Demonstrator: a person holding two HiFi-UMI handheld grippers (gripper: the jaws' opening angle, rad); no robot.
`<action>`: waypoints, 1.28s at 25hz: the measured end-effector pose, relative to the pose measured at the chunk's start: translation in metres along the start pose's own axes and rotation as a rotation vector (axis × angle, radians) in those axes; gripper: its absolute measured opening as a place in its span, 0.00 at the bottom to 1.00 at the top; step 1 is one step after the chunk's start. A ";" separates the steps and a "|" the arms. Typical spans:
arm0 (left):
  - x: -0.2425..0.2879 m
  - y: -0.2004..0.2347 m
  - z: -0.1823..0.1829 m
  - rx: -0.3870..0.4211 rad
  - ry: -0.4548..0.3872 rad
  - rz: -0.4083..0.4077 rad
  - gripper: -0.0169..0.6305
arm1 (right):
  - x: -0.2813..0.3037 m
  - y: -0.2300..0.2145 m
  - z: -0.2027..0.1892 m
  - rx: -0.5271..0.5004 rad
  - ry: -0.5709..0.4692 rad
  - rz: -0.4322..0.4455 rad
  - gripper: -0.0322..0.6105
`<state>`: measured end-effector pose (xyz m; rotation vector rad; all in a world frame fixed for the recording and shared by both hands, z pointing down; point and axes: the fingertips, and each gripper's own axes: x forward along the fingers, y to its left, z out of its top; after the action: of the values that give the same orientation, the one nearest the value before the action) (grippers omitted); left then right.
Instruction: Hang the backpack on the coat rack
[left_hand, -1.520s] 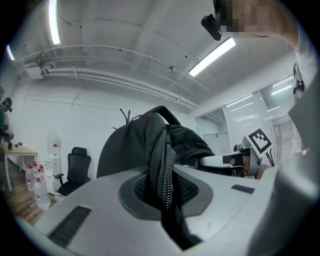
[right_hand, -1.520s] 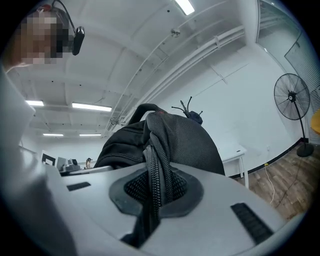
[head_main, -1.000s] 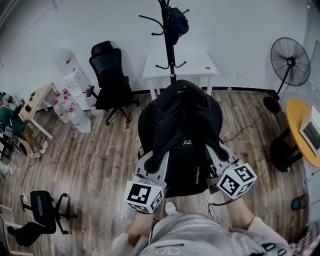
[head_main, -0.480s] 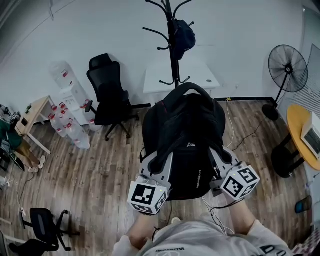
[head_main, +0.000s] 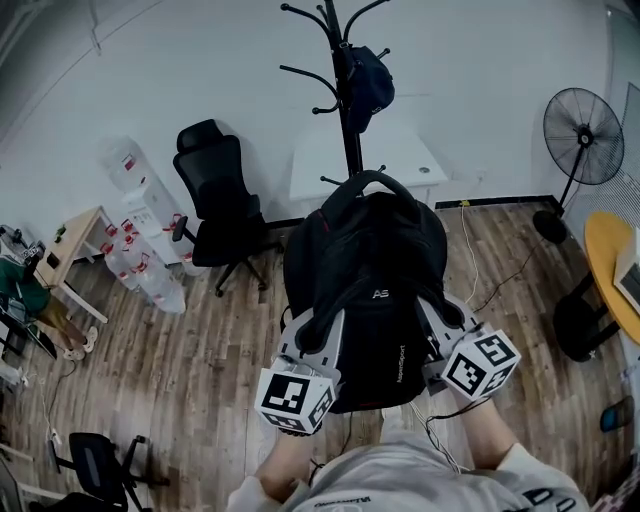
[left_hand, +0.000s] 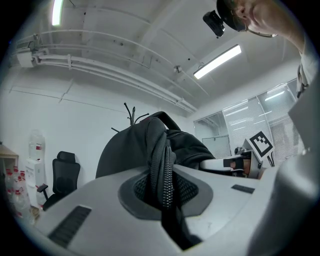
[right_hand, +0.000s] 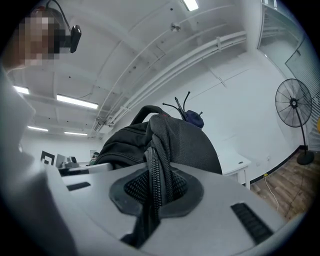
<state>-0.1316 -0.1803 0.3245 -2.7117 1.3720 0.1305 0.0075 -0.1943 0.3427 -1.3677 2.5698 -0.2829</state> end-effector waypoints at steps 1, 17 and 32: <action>0.009 0.003 -0.001 0.003 0.001 0.002 0.08 | 0.006 -0.007 0.001 0.002 0.001 0.003 0.10; 0.157 0.053 0.006 0.017 -0.048 0.080 0.08 | 0.111 -0.120 0.056 -0.039 -0.022 0.100 0.10; 0.242 0.092 0.048 0.057 -0.085 0.107 0.07 | 0.183 -0.172 0.115 -0.038 -0.055 0.134 0.10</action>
<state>-0.0642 -0.4218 0.2427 -2.5566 1.4730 0.2088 0.0760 -0.4485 0.2604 -1.1911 2.6185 -0.1730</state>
